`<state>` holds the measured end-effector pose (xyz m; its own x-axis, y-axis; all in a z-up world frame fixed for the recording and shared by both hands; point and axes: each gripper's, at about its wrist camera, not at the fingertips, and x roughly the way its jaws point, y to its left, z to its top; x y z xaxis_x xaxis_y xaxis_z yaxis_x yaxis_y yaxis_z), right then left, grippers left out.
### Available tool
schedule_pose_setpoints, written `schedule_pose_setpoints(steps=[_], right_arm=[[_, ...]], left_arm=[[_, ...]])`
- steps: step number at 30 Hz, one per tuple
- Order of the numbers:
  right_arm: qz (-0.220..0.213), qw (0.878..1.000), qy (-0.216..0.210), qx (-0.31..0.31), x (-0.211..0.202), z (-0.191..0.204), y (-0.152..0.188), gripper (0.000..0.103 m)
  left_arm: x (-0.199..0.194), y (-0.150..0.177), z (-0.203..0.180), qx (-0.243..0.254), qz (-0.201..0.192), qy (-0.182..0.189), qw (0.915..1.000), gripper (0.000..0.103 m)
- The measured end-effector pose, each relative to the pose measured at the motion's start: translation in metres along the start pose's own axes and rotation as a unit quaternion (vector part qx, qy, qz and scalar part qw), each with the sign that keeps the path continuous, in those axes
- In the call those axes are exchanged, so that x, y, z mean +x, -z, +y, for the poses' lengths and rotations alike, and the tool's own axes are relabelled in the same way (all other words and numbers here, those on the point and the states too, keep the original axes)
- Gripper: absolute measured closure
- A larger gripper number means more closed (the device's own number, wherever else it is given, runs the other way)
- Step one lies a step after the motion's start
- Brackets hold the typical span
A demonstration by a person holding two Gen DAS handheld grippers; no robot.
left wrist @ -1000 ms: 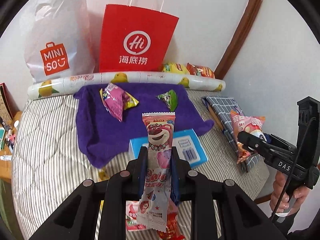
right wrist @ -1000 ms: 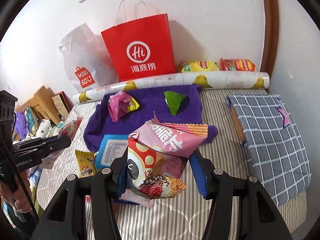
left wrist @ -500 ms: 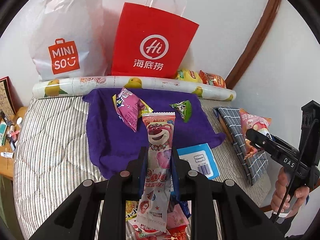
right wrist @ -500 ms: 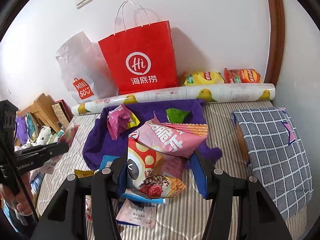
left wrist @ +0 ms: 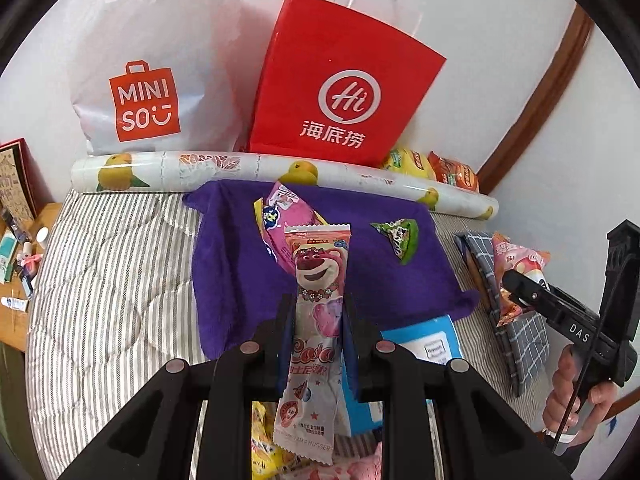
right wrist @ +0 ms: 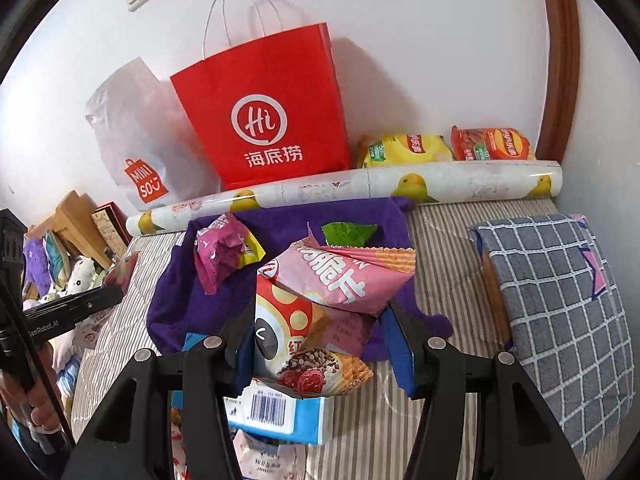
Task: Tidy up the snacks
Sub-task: 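Carry the candy stick in the left tool and wafer bag in the right tool toward the towel, then open the left tool to drop the candy stick while the right tool drops the wafer bag on the towel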
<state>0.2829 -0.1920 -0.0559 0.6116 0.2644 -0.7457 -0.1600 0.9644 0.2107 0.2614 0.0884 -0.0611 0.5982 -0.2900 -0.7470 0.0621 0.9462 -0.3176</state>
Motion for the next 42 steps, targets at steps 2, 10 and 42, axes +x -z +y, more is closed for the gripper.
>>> schedule_pose_setpoints(steps=[2, 10, 42], right_arm=[[0.002, 1.0, -0.003, 0.002, 0.006, -0.001, -0.002, 0.049], [0.02, 1.0, 0.006, 0.004, 0.042, -0.016, -0.012, 0.049], [0.069, 0.997, 0.032, -0.009, 0.129, -0.032, -0.011, 0.049]], left_arm=[[0.006, -0.004, 0.002, -0.003, 0.002, -0.003, 1.0, 0.082], [0.022, -0.016, 0.015, -0.017, 0.005, -0.015, 0.9997, 0.082], [0.111, -0.029, 0.054, -0.079, 0.034, -0.028, 0.9959, 0.082]])
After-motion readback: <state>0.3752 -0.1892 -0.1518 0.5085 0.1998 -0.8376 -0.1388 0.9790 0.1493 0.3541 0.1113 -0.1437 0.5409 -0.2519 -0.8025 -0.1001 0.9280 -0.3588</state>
